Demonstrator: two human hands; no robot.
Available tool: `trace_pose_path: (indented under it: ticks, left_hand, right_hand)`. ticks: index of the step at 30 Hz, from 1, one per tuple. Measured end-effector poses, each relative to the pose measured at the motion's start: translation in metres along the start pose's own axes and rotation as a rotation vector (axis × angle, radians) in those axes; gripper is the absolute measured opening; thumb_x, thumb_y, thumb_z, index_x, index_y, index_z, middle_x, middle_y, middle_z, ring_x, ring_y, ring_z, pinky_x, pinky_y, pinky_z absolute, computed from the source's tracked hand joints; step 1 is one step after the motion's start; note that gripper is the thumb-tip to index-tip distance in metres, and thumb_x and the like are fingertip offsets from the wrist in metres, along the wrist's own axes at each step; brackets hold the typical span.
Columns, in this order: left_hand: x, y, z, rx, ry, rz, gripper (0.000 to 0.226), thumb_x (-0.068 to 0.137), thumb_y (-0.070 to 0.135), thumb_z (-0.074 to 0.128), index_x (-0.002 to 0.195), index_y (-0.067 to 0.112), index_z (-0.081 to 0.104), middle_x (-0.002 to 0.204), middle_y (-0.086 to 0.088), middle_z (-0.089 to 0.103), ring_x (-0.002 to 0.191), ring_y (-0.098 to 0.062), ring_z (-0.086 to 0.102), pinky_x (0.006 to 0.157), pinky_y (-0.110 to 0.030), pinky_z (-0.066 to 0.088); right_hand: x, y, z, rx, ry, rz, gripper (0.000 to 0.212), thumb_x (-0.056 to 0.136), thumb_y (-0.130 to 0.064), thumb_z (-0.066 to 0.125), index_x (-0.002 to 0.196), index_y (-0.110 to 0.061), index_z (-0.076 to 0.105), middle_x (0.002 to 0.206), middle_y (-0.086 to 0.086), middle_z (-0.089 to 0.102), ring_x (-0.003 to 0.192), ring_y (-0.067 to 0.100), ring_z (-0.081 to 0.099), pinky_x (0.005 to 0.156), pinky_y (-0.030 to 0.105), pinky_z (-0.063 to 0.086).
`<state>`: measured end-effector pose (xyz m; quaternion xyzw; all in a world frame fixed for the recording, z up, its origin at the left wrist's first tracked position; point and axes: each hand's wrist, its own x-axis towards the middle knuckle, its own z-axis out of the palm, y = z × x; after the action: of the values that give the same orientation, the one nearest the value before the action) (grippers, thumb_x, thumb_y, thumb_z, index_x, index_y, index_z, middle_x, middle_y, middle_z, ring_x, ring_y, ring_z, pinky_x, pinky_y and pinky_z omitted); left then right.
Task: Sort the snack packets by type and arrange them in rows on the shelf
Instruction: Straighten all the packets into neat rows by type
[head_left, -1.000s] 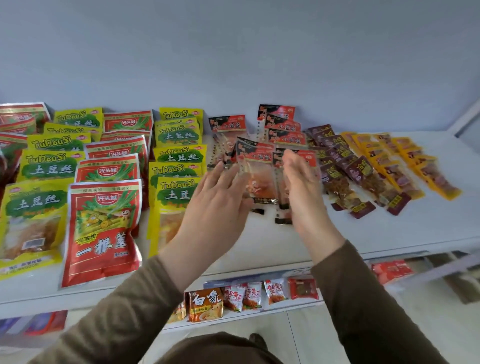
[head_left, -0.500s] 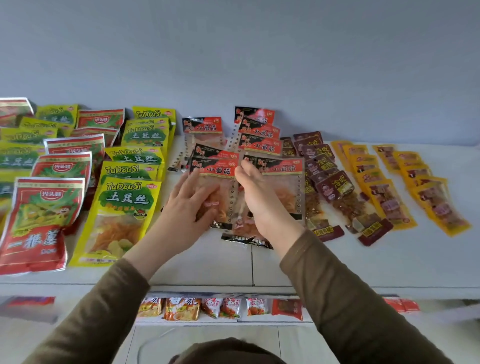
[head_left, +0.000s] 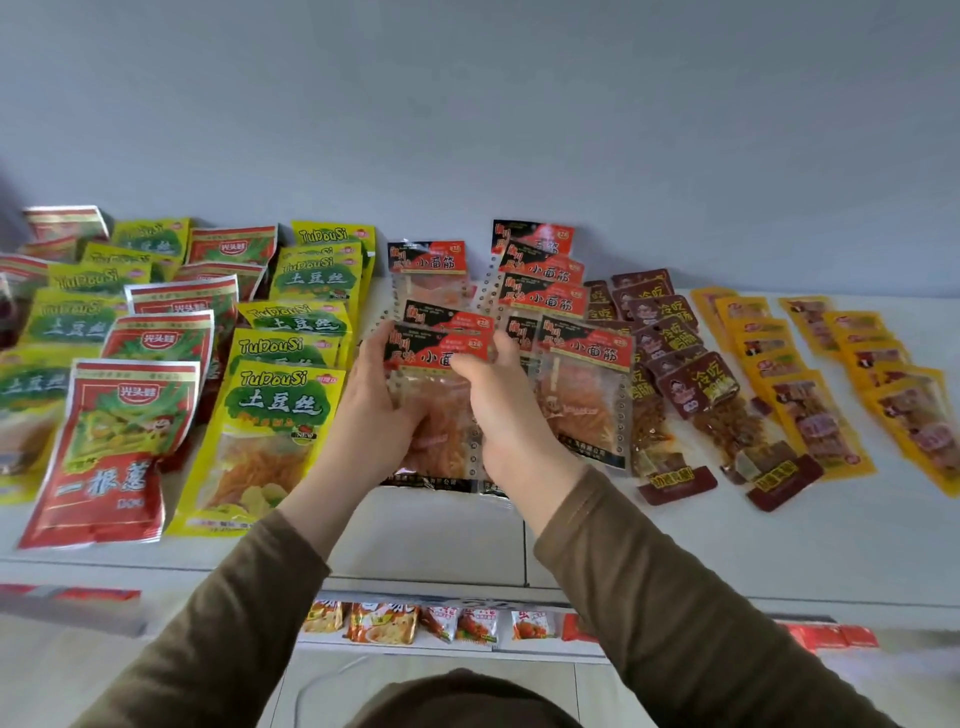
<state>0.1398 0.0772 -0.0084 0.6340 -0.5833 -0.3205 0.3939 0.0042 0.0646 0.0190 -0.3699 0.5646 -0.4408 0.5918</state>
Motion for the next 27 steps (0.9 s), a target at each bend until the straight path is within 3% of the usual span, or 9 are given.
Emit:
trace_pose_path:
  ticks: [3,6,8,12,14,17,19,24,27]
  left_hand:
    - [0.003,0.007,0.0,-0.136,0.008,-0.023,0.082,0.092,0.002,0.07,0.155,0.034,0.026,0.143,0.008,0.049,0.105,0.011,0.057,0.083,-0.028,0.061]
    - [0.005,0.009,-0.004,-0.172,0.071,-0.03,0.082,0.091,-0.001,0.07,0.154,0.032,0.031,0.151,0.002,0.038,0.128,-0.016,0.053,0.1,-0.047,0.055]
    - [0.001,0.006,-0.008,-0.119,0.103,0.016,0.078,0.091,-0.006,0.066,0.154,0.028,0.035,0.155,0.002,0.032,0.137,-0.021,0.047,0.106,-0.048,0.051]
    - [-0.015,-0.006,-0.016,0.06,0.048,0.089,0.079,0.094,-0.002,0.06,0.16,0.027,0.028,0.159,0.012,0.027,0.143,-0.014,0.037,0.104,-0.018,0.041]
    - [-0.018,-0.01,-0.015,0.148,-0.039,0.083,0.082,0.094,0.001,0.057,0.162,0.028,0.02,0.161,0.008,0.03,0.144,-0.017,0.035,0.107,-0.023,0.039]
    - [-0.018,-0.01,-0.011,0.294,-0.147,0.083,0.09,0.095,0.01,0.058,0.164,0.025,0.002,0.166,-0.002,0.026,0.15,-0.024,0.021,0.123,-0.041,0.017]
    - [-0.014,-0.007,-0.01,0.278,-0.168,0.044,0.097,0.095,0.018,0.061,0.163,0.026,-0.008,0.169,-0.002,0.014,0.154,-0.024,0.011,0.124,-0.044,0.012]
    - [0.003,-0.002,-0.007,0.34,-0.083,0.004,0.12,0.086,0.029,0.077,0.161,0.028,-0.017,0.166,-0.011,0.024,0.15,-0.036,0.025,0.121,-0.051,0.023]
    - [0.008,-0.002,-0.008,0.167,-0.084,-0.034,0.126,0.082,0.017,0.084,0.16,0.034,-0.013,0.158,-0.014,0.04,0.125,-0.034,0.059,0.101,-0.049,0.051]
  right_hand:
    - [0.003,-0.005,0.002,0.033,0.005,0.0,0.071,0.098,-0.02,0.058,0.157,-0.033,0.022,0.15,-0.002,0.047,0.129,0.019,0.049,0.107,0.043,0.04]
    - [0.003,-0.007,0.002,0.041,0.037,-0.046,0.076,0.098,-0.018,0.06,0.158,-0.034,0.017,0.153,-0.005,0.043,0.112,0.009,0.052,0.082,0.028,0.042]
    - [0.001,-0.003,-0.001,0.012,0.052,-0.081,0.075,0.098,-0.017,0.061,0.156,-0.036,0.019,0.146,-0.007,0.048,0.103,-0.001,0.055,0.07,0.021,0.046]
    - [-0.008,0.009,-0.007,-0.101,0.01,-0.081,0.067,0.1,-0.025,0.059,0.155,-0.036,0.024,0.129,-0.021,0.049,0.077,-0.026,0.055,0.058,0.005,0.051]
    - [-0.01,0.012,-0.007,-0.111,-0.003,-0.07,0.067,0.101,-0.027,0.057,0.157,-0.036,0.022,0.147,-0.017,0.04,0.093,-0.024,0.054,0.078,0.012,0.049]
    - [-0.013,0.012,-0.003,-0.077,-0.006,-0.049,0.069,0.101,-0.025,0.056,0.159,-0.034,0.021,0.162,-0.009,0.031,0.136,0.008,0.042,0.11,0.037,0.039]
    - [-0.013,0.01,0.001,-0.079,0.011,-0.05,0.069,0.102,-0.025,0.056,0.159,-0.036,0.02,0.165,-0.008,0.027,0.143,0.015,0.037,0.115,0.041,0.035]
    - [-0.012,0.014,0.005,-0.1,0.018,-0.075,0.066,0.103,-0.024,0.055,0.158,-0.037,0.022,0.167,-0.008,0.019,0.151,0.015,0.025,0.111,0.035,0.025]
    - [-0.015,0.021,0.007,-0.091,0.049,-0.126,0.06,0.103,-0.022,0.055,0.155,-0.036,0.028,0.164,-0.008,0.027,0.149,0.013,0.028,0.11,0.031,0.027]
